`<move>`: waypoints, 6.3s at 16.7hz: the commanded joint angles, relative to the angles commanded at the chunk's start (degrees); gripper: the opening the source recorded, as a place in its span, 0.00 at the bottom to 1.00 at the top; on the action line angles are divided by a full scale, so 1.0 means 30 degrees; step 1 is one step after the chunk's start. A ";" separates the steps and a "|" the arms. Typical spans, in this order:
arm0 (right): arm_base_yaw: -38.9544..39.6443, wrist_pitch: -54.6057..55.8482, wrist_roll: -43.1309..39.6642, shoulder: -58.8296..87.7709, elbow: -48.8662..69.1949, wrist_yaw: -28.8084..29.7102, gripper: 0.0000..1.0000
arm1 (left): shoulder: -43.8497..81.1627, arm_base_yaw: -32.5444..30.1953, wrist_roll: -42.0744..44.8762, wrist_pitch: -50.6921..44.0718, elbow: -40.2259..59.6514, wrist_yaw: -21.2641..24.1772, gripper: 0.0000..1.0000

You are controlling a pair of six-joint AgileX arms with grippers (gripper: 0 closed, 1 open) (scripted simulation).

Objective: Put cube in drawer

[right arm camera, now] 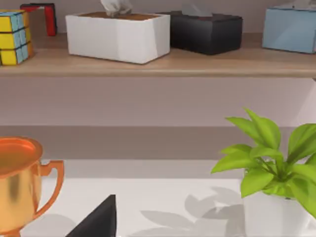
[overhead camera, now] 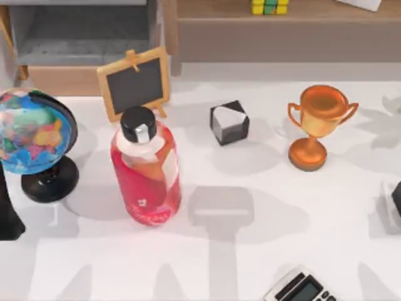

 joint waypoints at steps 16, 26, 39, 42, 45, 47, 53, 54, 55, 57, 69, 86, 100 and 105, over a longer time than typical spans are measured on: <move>0.0000 0.0000 0.0000 0.0000 0.0000 0.0000 1.00 | 1.9511 -0.6895 -0.0680 0.5712 1.3730 -0.6720 1.00; 0.0000 0.0000 0.0000 0.0000 0.0000 0.0000 1.00 | 4.0322 -1.3945 -0.0081 1.2203 2.7859 -1.2823 1.00; 0.0000 0.0000 0.0000 0.0000 0.0000 0.0000 1.00 | 4.6782 -1.5978 0.0273 1.4217 3.2678 -1.5108 1.00; 0.0000 0.0000 0.0000 0.0000 0.0000 0.0000 1.00 | 4.7167 -1.5993 0.0263 1.4211 3.3139 -1.5078 1.00; 0.0000 0.0000 0.0000 0.0000 0.0000 0.0000 1.00 | 4.7777 -1.5914 0.0265 1.3914 3.4067 -1.4985 1.00; 0.0000 0.0000 0.0000 0.0000 0.0000 0.0000 1.00 | 4.8130 -1.5750 0.0245 1.3250 3.5127 -1.4798 1.00; 0.0000 0.0000 0.0000 0.0000 0.0000 0.0000 1.00 | 5.0074 -1.4642 0.0208 1.1056 3.9184 -1.3706 1.00; 0.0000 0.0000 0.0000 0.0000 0.0000 0.0000 1.00 | 5.0164 -1.4617 0.0204 1.1025 3.9276 -1.3666 1.00; 0.0000 0.0000 0.0000 0.0000 0.0000 0.0000 1.00 | 5.0164 -1.4617 0.0204 1.1025 3.9276 -1.3666 1.00; 0.0000 0.0000 0.0000 0.0000 0.0000 0.0000 1.00 | 5.0164 -1.4617 0.0204 1.1025 3.9276 -1.3666 1.00; 0.0000 0.0000 0.0000 0.0000 0.0000 0.0000 1.00 | 5.0164 -1.4617 0.0204 1.1025 3.9276 -1.3666 0.10; 0.0000 0.0000 0.0000 0.0000 0.0000 0.0000 1.00 | 4.8358 -1.5099 0.0274 1.1224 3.7403 -1.4117 0.00; 0.0000 0.0000 0.0000 0.0000 0.0000 0.0000 1.00 | 4.5292 -1.5373 -0.0987 0.2928 3.7992 -1.1558 0.00; 0.0000 0.0000 0.0000 0.0000 0.0000 0.0000 1.00 | 4.2729 -1.4793 -0.1836 -0.6682 3.8998 -0.8894 0.00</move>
